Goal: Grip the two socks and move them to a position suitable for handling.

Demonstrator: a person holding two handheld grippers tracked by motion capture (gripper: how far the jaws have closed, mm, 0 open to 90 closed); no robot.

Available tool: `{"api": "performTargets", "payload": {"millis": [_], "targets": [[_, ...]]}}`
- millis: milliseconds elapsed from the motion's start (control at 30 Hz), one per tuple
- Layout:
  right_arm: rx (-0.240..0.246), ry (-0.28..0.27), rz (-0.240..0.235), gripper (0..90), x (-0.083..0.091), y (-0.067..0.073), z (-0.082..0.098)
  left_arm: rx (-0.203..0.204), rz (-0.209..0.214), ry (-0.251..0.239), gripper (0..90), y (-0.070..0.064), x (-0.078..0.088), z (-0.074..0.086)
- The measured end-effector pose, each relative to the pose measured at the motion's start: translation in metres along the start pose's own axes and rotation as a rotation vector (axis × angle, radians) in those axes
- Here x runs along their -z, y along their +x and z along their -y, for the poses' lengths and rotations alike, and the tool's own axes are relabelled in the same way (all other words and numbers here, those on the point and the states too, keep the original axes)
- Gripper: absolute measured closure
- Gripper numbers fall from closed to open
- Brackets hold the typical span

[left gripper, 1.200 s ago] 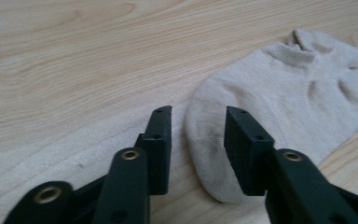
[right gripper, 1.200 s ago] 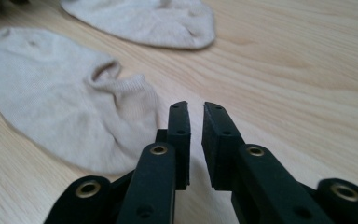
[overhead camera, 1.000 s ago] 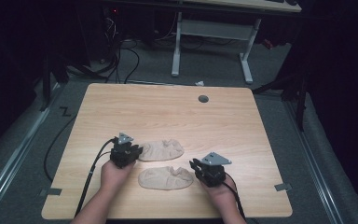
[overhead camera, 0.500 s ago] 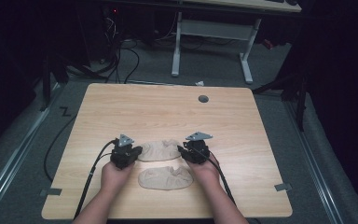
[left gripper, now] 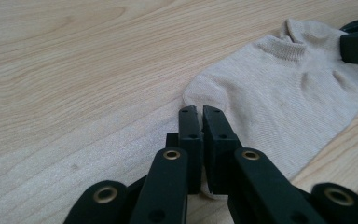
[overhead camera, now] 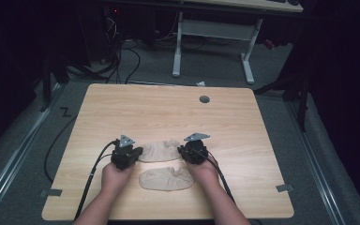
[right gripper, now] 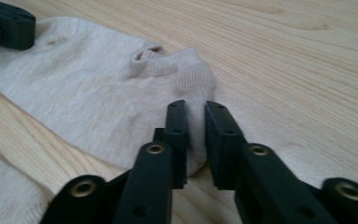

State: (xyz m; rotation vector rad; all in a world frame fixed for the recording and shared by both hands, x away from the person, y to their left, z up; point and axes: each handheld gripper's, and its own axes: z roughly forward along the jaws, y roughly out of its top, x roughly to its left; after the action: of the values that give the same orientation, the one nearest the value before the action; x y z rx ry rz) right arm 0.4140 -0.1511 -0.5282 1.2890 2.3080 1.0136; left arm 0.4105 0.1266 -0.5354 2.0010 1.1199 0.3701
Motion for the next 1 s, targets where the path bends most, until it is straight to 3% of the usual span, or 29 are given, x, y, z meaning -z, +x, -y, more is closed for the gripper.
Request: {"api": "performTargets", "payload": {"millis": [300, 467, 500, 567, 667, 1000], "targets": [[0.042, -0.006, 0.021, 86.6, 0.001, 0.005, 0.0, 0.017, -0.003, -0.009, 87.0, 0.001, 0.002, 0.001], [0.048, -0.072, 0.048, 86.8, 0.009, 0.005, -0.003, 0.024, -0.014, -0.073, 87.5, 0.003, 0.007, 0.0], [0.041, -0.109, 0.053, 86.7, 0.016, 0.005, -0.006, 0.03, -0.014, -0.093, 87.6, 0.002, 0.009, 0.0], [0.042, -0.134, 0.054, 86.6, 0.021, 0.005, -0.009, 0.029, -0.018, -0.153, 87.6, -0.001, 0.017, -0.003], [0.047, -0.142, 0.058, 86.6, 0.025, 0.006, -0.009, 0.026, -0.016, -0.187, 87.6, -0.004, 0.021, -0.006], [0.06, -0.136, 0.057, 86.4, 0.029, 0.007, -0.008, 0.02, 0.009, -0.174, 87.5, -0.008, 0.022, -0.009]]}}
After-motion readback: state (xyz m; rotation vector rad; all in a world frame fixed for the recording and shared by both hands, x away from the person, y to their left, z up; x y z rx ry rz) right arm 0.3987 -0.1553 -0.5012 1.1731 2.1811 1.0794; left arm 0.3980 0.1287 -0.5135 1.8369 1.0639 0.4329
